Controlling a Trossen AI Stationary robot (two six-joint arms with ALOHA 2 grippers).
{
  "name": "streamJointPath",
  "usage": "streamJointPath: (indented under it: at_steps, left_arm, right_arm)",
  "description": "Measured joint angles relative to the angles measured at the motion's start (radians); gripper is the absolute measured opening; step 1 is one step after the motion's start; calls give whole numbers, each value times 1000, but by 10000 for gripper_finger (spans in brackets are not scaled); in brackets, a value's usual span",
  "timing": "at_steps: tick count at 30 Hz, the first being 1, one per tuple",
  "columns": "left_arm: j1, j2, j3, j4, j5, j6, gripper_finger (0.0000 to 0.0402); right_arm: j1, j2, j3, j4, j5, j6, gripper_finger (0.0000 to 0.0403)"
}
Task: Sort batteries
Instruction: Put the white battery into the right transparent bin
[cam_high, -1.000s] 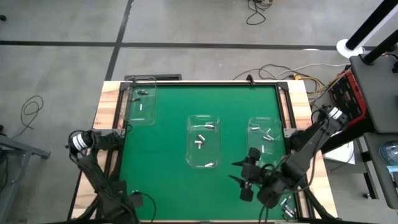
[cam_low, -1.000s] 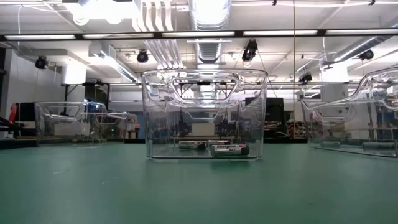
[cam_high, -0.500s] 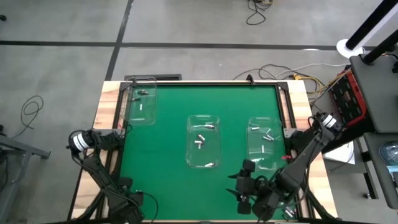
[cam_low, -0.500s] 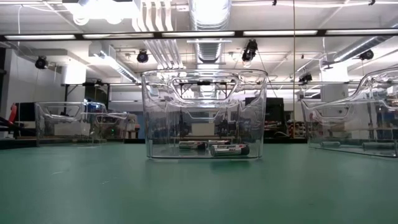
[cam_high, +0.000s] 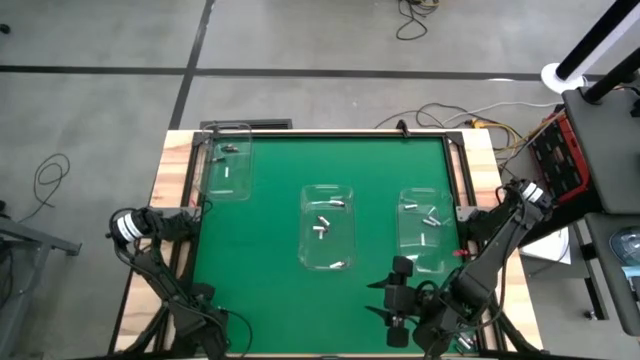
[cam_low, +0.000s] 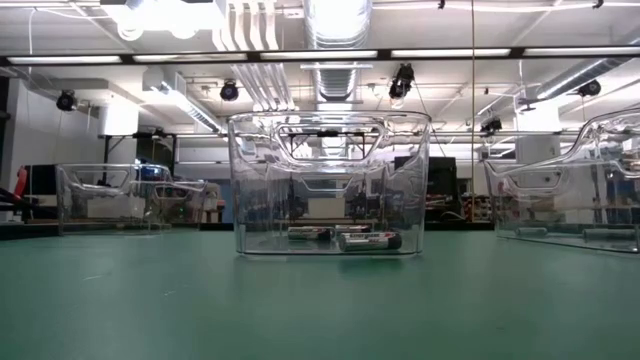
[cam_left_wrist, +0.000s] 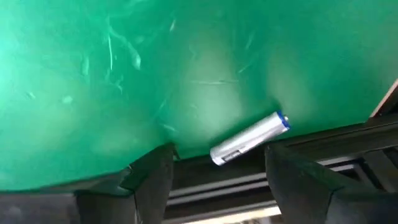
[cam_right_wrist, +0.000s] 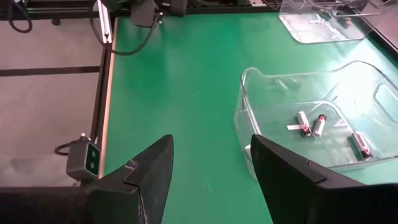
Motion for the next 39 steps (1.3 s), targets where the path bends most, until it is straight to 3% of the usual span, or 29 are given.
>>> streamJointPath:
  at_steps: [4, 6, 15, 22, 26, 30, 34, 39]
  left_arm:
    - [-2, -2, 5, 0, -36, 61, 224]
    - [-2, -2, 4, -4, -47, 70, 202]
    - [3, 0, 3, -31, -87, 77, 16]
    - [6, 8, 51, -42, -114, 78, 14]
    - [12, 3, 132, -76, -264, 65, 6]
    - [25, -20, 220, -83, -484, 29, 6]
    - [55, -58, 296, -63, -799, 10, 6]
    - [88, -108, 367, 61, -1220, 47, 6]
  right_arm:
    - [0, 0, 0, -1, 0, 0, 208]
    - [0, 0, 0, -1, 0, 0, 208]
    - [0, -1, 0, -1, -3, -7, 208]
    - [0, -1, 0, -112, -10, 27, 208]
    - [0, 0, -1, -232, -12, 117, 208]
    - [14, 0, -5, -216, -17, 102, 208]
    - [40, 11, -28, -32, 45, -35, 208]
    - [61, 87, -32, 307, 146, -325, 208]
